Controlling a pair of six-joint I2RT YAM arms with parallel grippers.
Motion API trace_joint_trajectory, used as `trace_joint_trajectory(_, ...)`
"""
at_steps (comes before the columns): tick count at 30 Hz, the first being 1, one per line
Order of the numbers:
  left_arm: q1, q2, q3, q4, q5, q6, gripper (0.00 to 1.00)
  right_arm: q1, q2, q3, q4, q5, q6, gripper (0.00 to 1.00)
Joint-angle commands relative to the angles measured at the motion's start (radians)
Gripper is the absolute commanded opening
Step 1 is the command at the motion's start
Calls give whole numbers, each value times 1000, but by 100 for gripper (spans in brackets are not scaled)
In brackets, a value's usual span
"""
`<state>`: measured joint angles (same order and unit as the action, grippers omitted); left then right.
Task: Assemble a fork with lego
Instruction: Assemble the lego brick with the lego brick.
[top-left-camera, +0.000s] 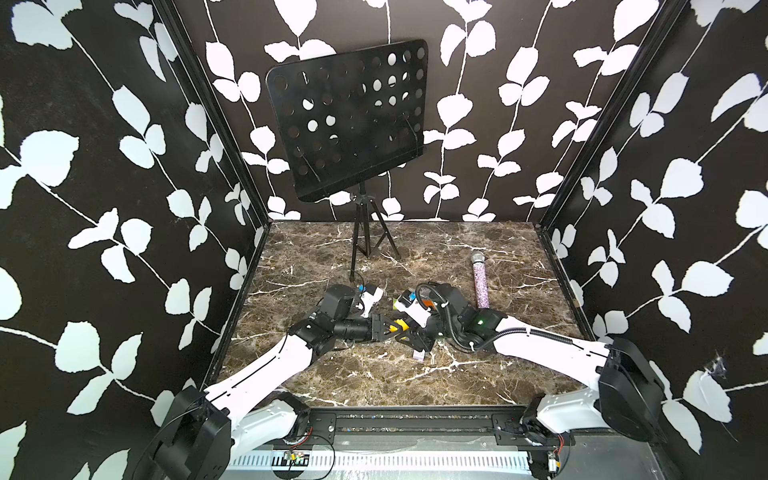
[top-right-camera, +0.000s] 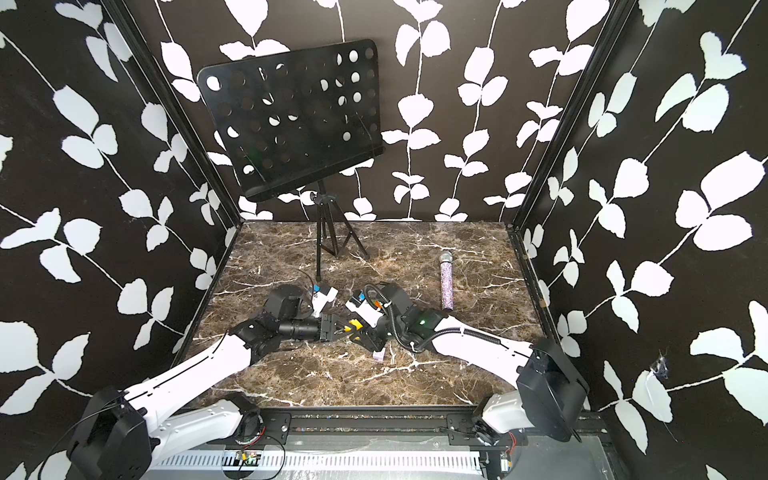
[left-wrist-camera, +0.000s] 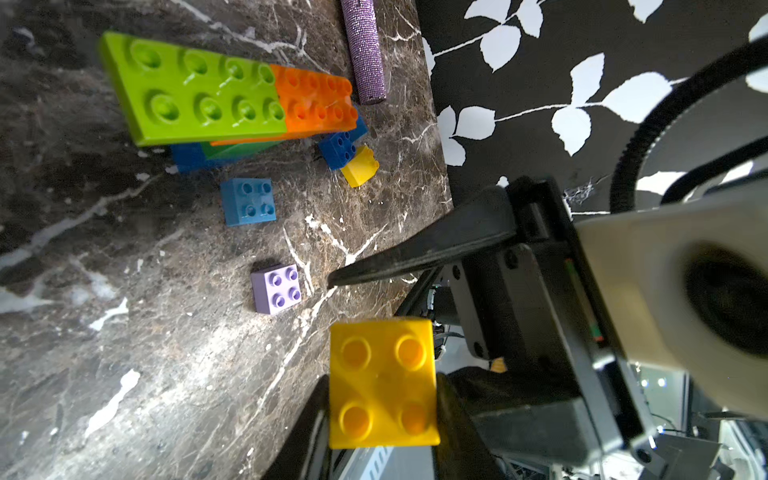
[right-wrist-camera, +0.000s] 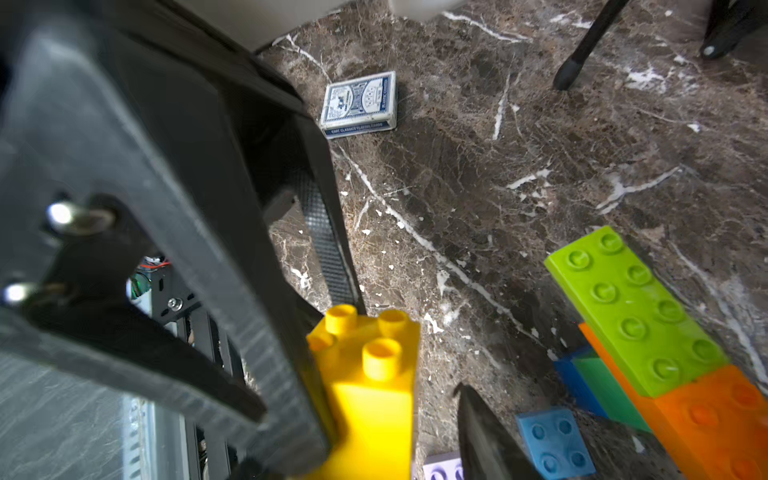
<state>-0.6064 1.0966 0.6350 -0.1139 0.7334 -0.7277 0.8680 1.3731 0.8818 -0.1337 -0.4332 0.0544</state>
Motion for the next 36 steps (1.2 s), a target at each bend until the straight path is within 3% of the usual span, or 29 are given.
trace_joint_trajectory(1, -4, 29, 81, -150, 14, 156, 19, -36, -52, 21, -78, -64, -54, 55)
trace_joint_trajectory(6, -1, 89, 210, -287, -24, 340, 18, -92, -123, 13, -150, -105, -65, 55)
trace_joint_trajectory(11, -2, 168, 397, -459, -114, 592, 23, -162, -209, 3, -237, 73, -53, 55)
trace_joint_trajectory(19, -5, 318, 643, -545, -123, 917, 27, -298, -329, -47, -232, 186, 10, 56)
trace_joint_trajectory(24, -4, 357, 680, -495, -96, 1108, 28, -389, -321, -47, -231, 121, 52, 56)
trace_joint_trajectory(29, -12, 383, 678, -424, -47, 1310, 28, -412, -293, -53, -200, 66, 83, 56)
trace_joint_trajectory(32, -13, 425, 708, -417, -82, 1417, 28, -420, -275, -63, -182, 38, 103, 56)
trace_joint_trajectory(36, -18, 540, 807, -529, -120, 1514, 28, -427, -254, -70, -175, 14, 117, 56)
